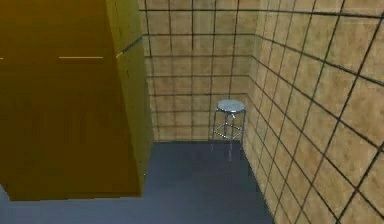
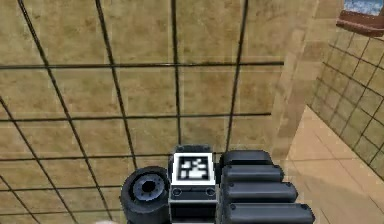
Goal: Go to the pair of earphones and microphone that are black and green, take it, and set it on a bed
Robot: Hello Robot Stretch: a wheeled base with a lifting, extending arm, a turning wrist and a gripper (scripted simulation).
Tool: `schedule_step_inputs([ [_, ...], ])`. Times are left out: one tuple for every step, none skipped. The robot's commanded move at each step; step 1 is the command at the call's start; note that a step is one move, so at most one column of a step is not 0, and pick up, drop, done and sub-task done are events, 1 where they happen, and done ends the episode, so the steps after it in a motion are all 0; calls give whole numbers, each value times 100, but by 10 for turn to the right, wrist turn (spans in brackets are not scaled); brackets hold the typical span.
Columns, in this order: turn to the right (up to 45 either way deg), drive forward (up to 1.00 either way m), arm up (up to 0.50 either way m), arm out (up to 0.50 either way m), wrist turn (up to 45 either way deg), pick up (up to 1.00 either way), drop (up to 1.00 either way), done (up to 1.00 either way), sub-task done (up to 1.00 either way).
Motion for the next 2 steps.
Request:
schedule_step_inputs([
  [-450,0,0,0,0,0,0,0,0],
  [-360,0,0,0,0,0,0,0,0],
])
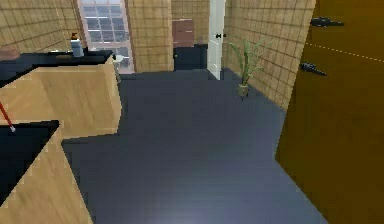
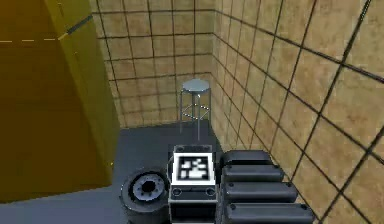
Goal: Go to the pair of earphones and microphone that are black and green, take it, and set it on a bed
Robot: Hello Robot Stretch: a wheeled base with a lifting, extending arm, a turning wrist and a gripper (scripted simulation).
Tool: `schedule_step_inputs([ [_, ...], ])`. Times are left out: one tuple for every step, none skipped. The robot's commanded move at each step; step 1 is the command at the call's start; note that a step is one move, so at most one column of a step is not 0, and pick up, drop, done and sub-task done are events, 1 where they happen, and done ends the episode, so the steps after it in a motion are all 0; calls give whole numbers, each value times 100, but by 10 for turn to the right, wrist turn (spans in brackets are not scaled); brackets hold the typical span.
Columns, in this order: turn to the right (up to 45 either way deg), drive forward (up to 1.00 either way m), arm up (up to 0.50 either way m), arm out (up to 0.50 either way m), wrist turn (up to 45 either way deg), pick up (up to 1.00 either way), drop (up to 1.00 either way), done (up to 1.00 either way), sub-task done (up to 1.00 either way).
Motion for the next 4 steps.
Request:
schedule_step_inputs([
  [0,100,0,0,0,0,0,0,0],
  [0,100,0,0,0,0,0,0,0],
  [0,100,0,0,0,0,0,0,0],
  [0,100,0,0,0,0,0,0,0],
])
